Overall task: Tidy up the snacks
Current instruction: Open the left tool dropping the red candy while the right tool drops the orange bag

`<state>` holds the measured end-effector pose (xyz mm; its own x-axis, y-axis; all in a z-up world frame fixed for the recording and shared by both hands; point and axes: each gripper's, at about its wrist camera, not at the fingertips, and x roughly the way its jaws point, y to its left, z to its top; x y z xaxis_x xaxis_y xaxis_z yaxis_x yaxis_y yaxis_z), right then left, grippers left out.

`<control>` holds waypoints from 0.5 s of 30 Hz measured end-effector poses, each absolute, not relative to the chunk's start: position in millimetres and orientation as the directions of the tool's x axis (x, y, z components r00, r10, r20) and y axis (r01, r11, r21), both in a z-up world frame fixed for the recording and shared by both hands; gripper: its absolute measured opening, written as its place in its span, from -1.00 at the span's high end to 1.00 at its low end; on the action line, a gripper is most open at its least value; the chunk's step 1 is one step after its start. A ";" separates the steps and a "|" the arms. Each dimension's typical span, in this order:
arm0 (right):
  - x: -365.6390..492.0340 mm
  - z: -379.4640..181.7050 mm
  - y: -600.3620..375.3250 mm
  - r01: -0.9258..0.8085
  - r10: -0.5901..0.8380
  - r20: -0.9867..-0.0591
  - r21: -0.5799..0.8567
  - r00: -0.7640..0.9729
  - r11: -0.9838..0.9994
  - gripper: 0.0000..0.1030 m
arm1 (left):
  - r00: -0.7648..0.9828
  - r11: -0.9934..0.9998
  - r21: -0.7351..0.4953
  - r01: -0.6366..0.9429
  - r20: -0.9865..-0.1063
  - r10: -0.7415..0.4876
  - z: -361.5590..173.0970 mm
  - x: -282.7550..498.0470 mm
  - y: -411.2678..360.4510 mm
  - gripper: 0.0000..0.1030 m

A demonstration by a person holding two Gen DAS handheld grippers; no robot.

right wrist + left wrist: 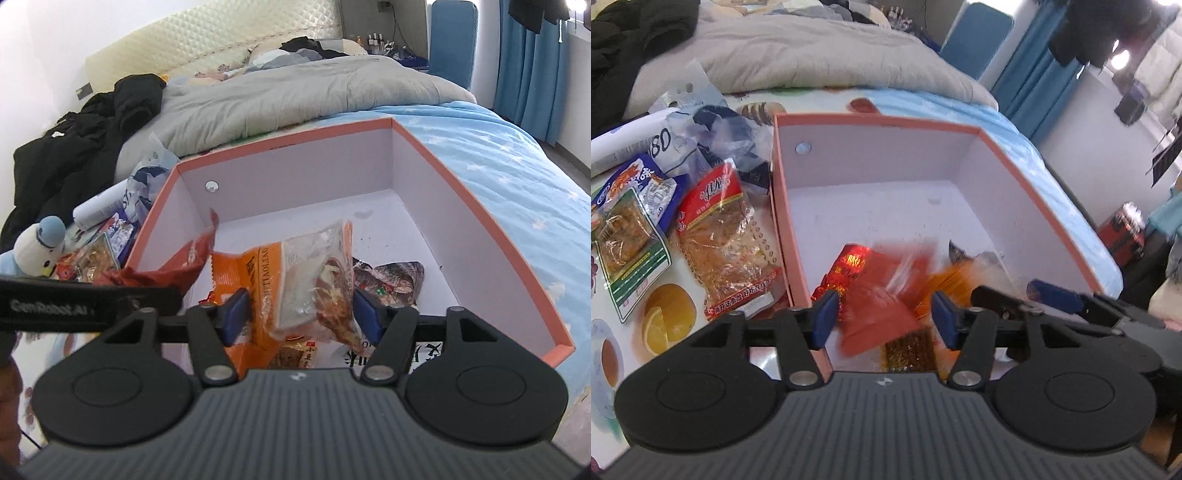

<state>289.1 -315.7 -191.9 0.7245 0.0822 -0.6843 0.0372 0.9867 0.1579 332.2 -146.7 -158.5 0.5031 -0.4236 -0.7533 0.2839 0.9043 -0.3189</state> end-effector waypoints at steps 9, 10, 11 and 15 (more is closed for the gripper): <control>260.6 -171.4 -308.1 0.042 0.091 -0.649 0.186 0.755 0.982 -0.47 | 0.590 0.914 -0.301 0.271 -0.698 -0.405 -122.1 282.4 -119.5 -0.27; 254.7 -167.5 -305.2 0.035 0.093 -0.644 0.183 0.760 0.982 -0.47 | 0.594 0.913 -0.306 0.268 -0.694 -0.407 -118.1 275.4 -115.6 -0.27; 249.1 -164.4 -302.8 0.029 0.096 -0.639 0.183 0.763 0.983 -0.47 | 0.602 0.913 -0.310 0.264 -0.687 -0.407 -113.6 267.4 -111.1 -0.27; 223.6 -149.0 -290.9 -0.008 0.119 -0.608 0.182 0.785 0.983 -0.47 | 0.642 0.919 -0.300 0.256 -0.658 -0.393 -96.1 233.6 -96.1 -0.27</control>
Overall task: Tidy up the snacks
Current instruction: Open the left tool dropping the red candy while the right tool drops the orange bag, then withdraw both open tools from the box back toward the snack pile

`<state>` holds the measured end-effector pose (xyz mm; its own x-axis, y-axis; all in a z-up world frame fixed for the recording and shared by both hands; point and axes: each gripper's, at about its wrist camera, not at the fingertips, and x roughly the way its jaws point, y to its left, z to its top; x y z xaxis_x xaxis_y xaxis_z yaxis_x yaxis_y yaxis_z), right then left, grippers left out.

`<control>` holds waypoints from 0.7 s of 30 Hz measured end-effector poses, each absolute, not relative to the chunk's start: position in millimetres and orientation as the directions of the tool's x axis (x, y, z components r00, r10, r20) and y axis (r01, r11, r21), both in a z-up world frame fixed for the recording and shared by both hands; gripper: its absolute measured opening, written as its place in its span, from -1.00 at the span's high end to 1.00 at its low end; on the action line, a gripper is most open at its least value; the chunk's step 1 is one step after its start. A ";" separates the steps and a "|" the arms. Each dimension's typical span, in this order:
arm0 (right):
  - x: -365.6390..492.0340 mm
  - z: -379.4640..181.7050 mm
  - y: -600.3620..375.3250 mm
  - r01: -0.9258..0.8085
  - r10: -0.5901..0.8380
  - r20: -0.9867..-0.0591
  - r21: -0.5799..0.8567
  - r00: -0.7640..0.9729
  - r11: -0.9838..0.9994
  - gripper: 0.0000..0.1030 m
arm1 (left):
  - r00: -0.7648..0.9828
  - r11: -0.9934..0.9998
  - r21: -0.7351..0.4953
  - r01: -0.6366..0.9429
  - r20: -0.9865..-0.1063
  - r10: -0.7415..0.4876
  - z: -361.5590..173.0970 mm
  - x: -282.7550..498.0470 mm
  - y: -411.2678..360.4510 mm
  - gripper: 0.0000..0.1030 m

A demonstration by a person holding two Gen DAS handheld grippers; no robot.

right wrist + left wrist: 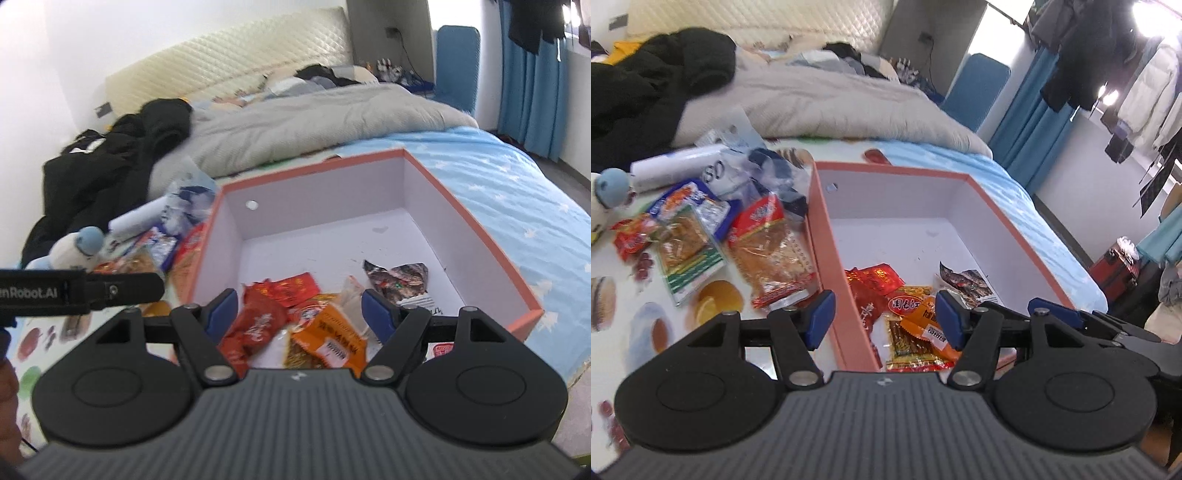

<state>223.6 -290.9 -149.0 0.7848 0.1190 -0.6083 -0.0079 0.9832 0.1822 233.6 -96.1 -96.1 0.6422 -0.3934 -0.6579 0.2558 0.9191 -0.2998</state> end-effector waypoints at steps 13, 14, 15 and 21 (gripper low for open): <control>149.0 -115.0 -253.4 -0.103 0.196 -0.527 0.201 0.827 0.974 -0.47 | 0.745 0.938 -0.278 0.206 -0.577 -0.334 -59.2 126.7 -48.8 -0.26; 144.6 -114.6 -251.1 -0.119 0.215 -0.523 0.212 0.825 0.970 -0.47 | 0.752 0.940 -0.278 0.198 -0.571 -0.328 -58.1 119.3 -43.8 -0.26; 139.9 -114.1 -248.8 -0.132 0.229 -0.521 0.218 0.822 0.967 -0.47 | 0.758 0.941 -0.279 0.192 -0.567 -0.322 -57.4 113.0 -39.3 -0.26; 120.0 -114.3 -229.8 -0.187 0.275 -0.516 0.217 0.811 0.958 -0.47 | 0.779 0.951 -0.278 0.138 -0.562 -0.278 -59.4 81.9 -13.0 -0.27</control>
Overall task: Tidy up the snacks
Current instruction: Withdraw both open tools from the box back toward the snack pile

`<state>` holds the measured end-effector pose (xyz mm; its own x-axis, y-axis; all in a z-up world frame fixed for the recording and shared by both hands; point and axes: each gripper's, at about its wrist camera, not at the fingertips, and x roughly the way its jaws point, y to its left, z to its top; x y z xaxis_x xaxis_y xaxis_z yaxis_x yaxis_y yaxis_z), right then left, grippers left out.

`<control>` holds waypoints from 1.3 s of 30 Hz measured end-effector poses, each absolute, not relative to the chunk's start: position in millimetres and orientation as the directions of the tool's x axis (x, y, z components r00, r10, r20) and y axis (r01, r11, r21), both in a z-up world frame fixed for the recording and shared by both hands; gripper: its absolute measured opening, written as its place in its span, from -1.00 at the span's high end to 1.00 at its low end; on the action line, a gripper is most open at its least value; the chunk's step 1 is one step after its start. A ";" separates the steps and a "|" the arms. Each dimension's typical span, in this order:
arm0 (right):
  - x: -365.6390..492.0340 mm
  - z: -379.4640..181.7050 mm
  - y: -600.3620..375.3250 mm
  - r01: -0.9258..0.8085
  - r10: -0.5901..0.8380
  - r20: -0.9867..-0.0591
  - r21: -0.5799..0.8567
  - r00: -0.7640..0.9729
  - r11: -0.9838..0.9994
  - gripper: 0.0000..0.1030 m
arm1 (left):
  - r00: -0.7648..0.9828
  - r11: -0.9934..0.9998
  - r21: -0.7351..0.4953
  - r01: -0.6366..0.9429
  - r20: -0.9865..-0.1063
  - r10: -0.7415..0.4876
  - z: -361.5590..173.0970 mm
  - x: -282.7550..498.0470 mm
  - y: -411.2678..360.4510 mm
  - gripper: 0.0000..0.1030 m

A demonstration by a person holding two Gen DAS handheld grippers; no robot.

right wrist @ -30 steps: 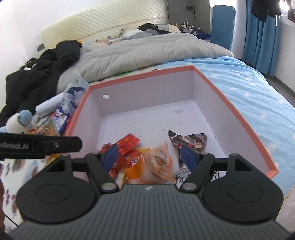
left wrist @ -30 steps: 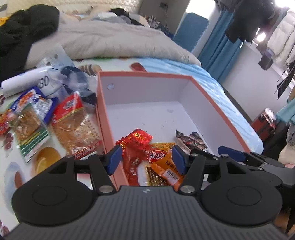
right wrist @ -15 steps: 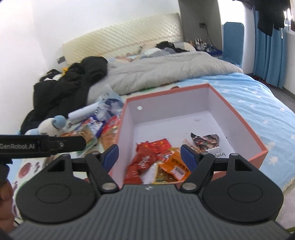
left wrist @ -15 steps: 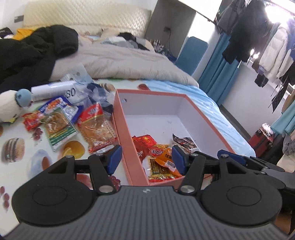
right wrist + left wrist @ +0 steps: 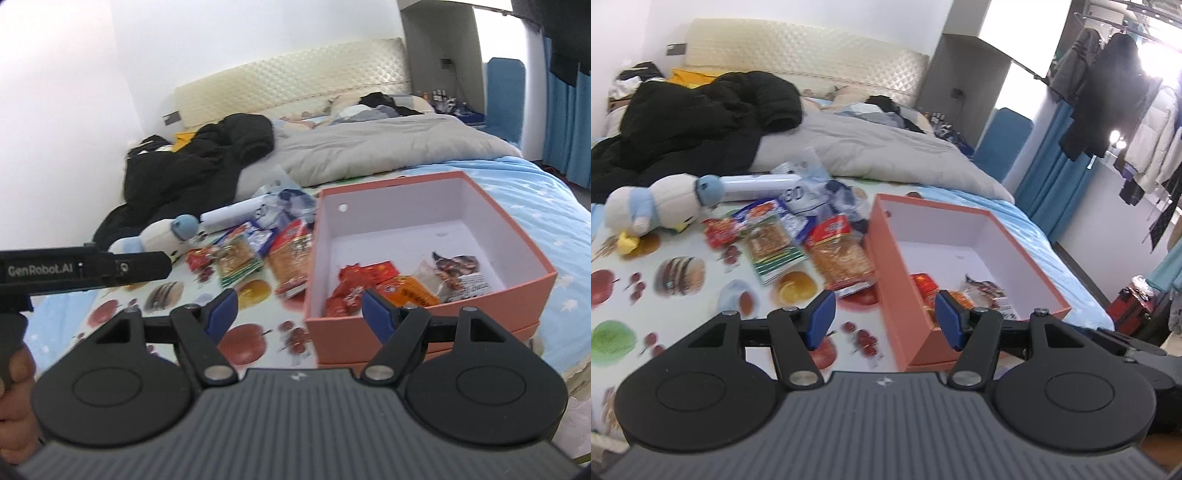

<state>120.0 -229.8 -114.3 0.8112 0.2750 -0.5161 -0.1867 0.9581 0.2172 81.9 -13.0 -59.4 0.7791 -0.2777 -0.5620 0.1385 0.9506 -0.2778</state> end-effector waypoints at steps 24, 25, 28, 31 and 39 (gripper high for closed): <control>112.8 -148.7 -163.5 -0.419 0.455 -0.524 0.193 0.720 0.887 -0.47 | 0.728 0.945 -0.315 -0.090 -0.668 -0.154 -134.6 65.3 75.5 -0.31; 117.6 -150.6 -161.2 -0.419 0.452 -0.529 0.190 0.718 0.888 -0.47 | 0.728 0.943 -0.318 -0.093 -0.668 -0.153 -138.8 71.0 80.3 -0.33; 131.4 -158.1 -153.5 -0.421 0.450 -0.539 0.184 0.712 0.888 -0.47 | 0.734 0.944 -0.316 -0.098 -0.663 -0.146 -150.8 88.5 91.2 -0.36; 148.5 -168.1 -144.5 -0.426 0.444 -0.555 0.170 0.704 0.888 -0.47 | 0.733 0.942 -0.315 -0.112 -0.666 -0.136 -167.2 108.0 102.4 -0.36; 195.5 -195.1 -118.4 -0.458 0.460 -0.580 0.163 0.672 0.874 -0.47 | 0.713 0.922 -0.348 -0.171 -0.690 -0.128 -215.5 165.4 131.0 -0.36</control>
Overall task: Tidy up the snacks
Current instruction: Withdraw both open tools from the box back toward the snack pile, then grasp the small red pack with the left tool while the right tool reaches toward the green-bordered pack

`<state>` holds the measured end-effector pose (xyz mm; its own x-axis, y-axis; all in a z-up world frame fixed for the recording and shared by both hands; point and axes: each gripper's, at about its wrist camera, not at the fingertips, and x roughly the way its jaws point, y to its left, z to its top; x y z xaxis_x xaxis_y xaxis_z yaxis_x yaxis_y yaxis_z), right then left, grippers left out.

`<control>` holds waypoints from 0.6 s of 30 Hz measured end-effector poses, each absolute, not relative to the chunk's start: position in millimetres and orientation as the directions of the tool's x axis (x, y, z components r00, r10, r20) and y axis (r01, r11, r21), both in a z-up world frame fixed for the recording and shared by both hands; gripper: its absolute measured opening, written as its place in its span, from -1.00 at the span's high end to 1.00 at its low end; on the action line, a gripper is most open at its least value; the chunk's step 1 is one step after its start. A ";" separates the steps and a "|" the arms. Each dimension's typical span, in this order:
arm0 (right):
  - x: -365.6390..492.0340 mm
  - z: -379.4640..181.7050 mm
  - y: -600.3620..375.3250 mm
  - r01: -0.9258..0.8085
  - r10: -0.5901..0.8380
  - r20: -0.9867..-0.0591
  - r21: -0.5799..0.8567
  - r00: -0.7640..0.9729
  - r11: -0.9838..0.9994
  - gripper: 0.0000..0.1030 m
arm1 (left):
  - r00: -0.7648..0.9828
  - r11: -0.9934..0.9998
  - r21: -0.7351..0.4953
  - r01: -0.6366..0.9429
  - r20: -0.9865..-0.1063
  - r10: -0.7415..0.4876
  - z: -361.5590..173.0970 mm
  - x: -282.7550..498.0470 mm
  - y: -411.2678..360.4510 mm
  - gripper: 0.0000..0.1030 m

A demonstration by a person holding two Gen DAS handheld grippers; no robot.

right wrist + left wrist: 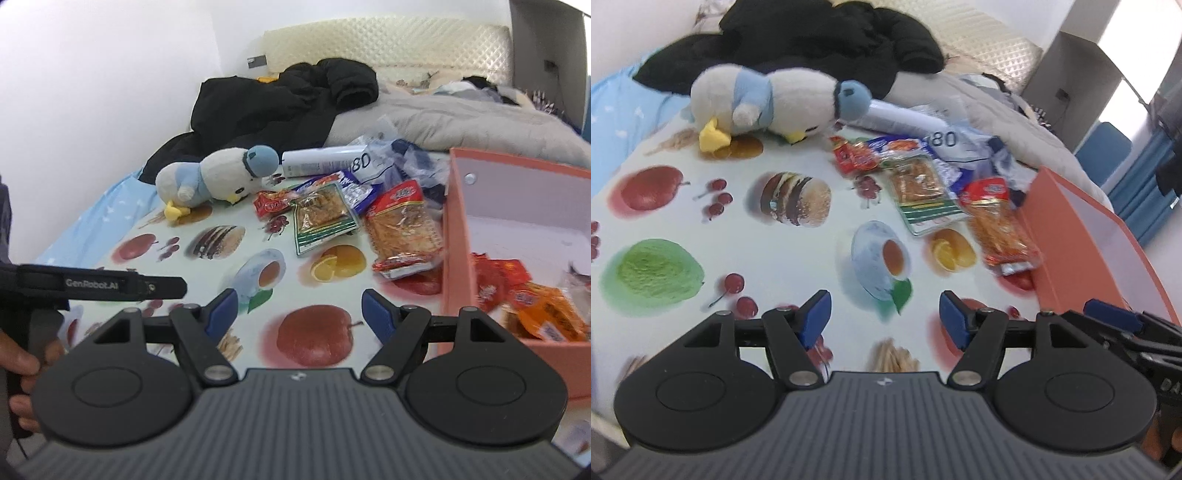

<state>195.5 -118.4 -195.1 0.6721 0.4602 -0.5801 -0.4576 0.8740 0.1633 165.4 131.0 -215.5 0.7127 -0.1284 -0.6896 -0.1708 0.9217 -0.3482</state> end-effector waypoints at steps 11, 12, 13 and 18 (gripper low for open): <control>276.1 -223.4 -76.1 -0.452 0.440 -0.578 0.133 0.687 0.882 -0.47 | 0.742 0.883 -0.434 -0.177 -0.649 -0.170 -253.5 267.9 164.0 -0.36; 284.0 -226.8 -71.3 -0.450 0.432 -0.580 0.124 0.690 0.884 -0.47 | 0.735 0.881 -0.436 -0.186 -0.657 -0.170 -255.2 277.9 167.3 -0.36; 291.3 -230.0 -67.5 -0.450 0.430 -0.579 0.118 0.693 0.885 -0.47 | 0.732 0.878 -0.440 -0.188 -0.659 -0.173 -256.2 286.7 169.7 -0.36; 326.4 -241.9 -46.5 -0.446 0.399 -0.581 0.067 0.709 0.892 -0.47 | 0.741 0.862 -0.469 -0.193 -0.645 -0.185 -259.4 330.1 185.3 -0.35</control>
